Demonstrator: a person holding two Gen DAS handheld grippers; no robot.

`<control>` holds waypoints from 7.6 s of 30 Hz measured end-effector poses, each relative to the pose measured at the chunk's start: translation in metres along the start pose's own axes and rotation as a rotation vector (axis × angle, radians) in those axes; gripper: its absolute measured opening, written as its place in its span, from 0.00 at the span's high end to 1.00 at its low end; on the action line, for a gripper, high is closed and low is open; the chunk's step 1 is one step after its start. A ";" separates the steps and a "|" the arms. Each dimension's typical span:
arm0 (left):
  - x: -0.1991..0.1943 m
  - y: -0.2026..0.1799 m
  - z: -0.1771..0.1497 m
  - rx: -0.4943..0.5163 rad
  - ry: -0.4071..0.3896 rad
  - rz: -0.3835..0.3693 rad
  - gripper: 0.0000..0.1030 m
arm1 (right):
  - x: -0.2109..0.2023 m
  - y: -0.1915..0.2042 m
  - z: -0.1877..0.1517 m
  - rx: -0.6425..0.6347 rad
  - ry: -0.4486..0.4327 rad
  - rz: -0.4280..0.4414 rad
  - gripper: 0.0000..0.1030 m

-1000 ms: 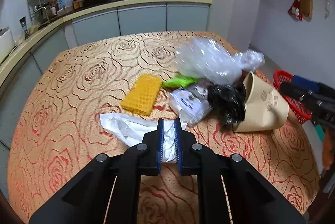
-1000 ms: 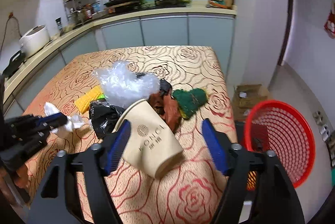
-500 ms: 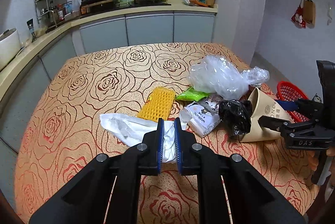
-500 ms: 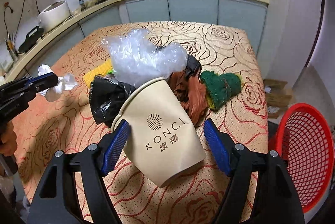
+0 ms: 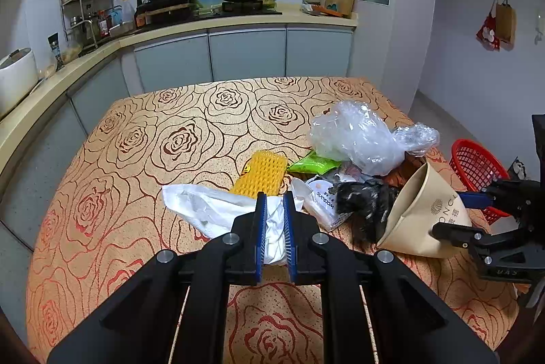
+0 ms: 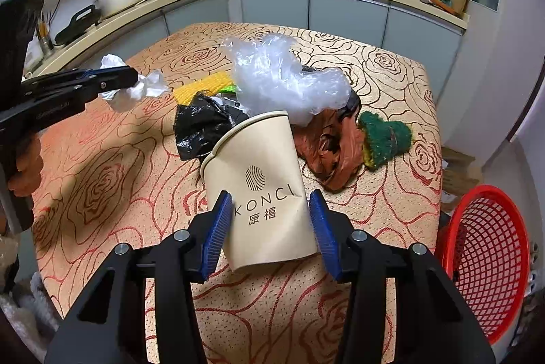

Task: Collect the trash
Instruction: 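Grasp the white tissue with the left gripper while the right gripper grasps the beige KONCI cup, then lift the tissue and cup and carry both over the red wastebasket, then open both grippers to drop the tissue and cup into the basket, then move both tools back over the table toward the remaining trash, then grasp the yellow foam net with the left gripper while the right gripper grasps the clear plastic bag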

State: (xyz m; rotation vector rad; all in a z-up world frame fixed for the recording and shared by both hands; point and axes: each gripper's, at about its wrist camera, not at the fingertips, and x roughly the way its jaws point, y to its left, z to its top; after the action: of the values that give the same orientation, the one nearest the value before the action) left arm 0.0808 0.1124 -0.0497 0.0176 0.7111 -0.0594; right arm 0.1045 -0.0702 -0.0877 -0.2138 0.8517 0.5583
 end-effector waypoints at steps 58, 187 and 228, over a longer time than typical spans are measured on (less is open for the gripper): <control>-0.050 0.006 0.005 -0.007 -0.120 0.036 0.91 | -0.061 0.042 0.011 0.076 -0.197 -0.005 0.72; 0.060 0.037 0.002 -0.007 0.110 -0.054 0.32 | -0.071 0.004 0.035 0.233 -0.259 -0.315 0.38; 0.082 0.037 0.026 0.005 0.111 0.011 0.82 | 0.055 0.014 0.089 0.122 -0.092 -0.168 0.39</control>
State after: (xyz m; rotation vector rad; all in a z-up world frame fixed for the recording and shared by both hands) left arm 0.1618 0.1443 -0.0840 0.0298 0.8221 -0.0498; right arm 0.1843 -0.0026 -0.0710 -0.1457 0.7679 0.3554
